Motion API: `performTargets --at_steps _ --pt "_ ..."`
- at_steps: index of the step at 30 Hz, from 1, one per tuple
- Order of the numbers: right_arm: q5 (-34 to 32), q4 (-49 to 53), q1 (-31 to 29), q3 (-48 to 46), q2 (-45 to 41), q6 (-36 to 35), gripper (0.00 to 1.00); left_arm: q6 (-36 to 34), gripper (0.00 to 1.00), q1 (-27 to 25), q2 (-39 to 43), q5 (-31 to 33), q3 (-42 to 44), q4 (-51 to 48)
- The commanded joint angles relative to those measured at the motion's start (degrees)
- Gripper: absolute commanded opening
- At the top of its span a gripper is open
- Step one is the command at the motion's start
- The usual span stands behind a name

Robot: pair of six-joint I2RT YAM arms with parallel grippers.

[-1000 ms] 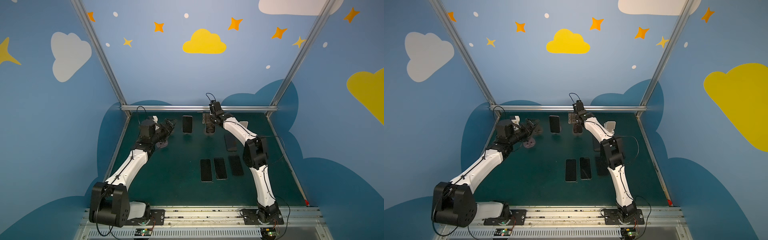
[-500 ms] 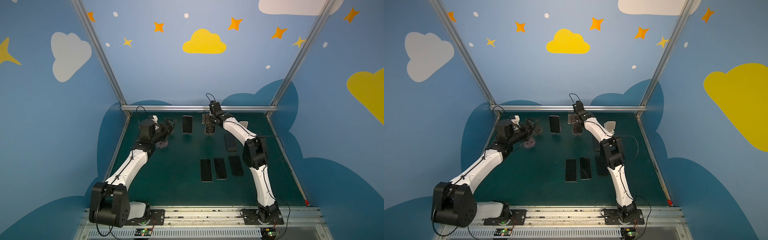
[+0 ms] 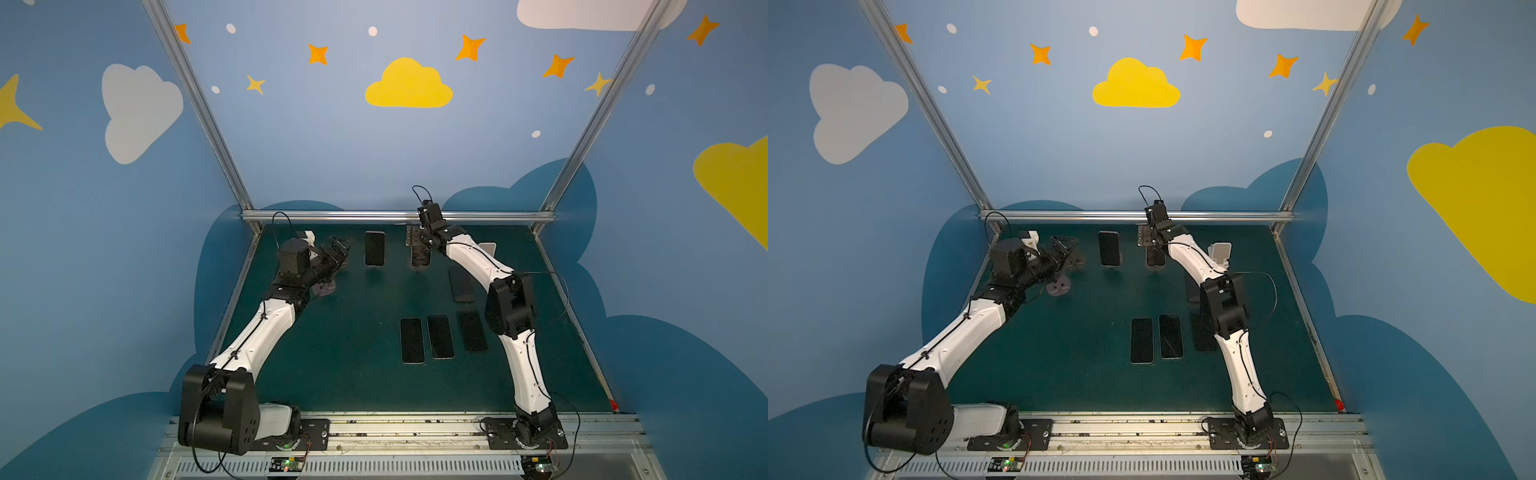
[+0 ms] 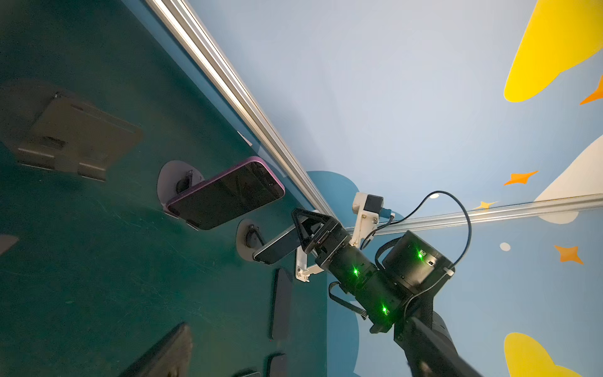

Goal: Remove the phone from the phone stand
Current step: 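Lower the right gripper onto the upright white-edged phone and close on it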

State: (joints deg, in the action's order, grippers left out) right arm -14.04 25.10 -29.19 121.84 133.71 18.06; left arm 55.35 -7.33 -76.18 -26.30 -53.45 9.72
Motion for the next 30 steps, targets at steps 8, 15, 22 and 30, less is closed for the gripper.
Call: performTargets --at_steps 8,15,22,30 --pt "-4.15 -0.23 -0.87 1.47 0.37 -1.22 0.75 -0.15 1.00 0.30 1.66 -0.59 -0.79 1.89" --pt "-3.50 -1.60 -0.96 0.68 -0.86 -1.54 0.66 -0.39 1.00 0.27 1.80 -0.50 -0.60 2.24" --pt "-2.18 -3.04 -1.39 -0.19 -2.52 -2.43 0.64 -0.51 1.00 0.30 2.09 -0.88 -0.44 3.01" --pt "-2.12 -4.82 -2.00 -3.15 -7.76 -3.89 0.62 -0.41 1.00 0.38 2.26 -1.24 -0.34 3.64"
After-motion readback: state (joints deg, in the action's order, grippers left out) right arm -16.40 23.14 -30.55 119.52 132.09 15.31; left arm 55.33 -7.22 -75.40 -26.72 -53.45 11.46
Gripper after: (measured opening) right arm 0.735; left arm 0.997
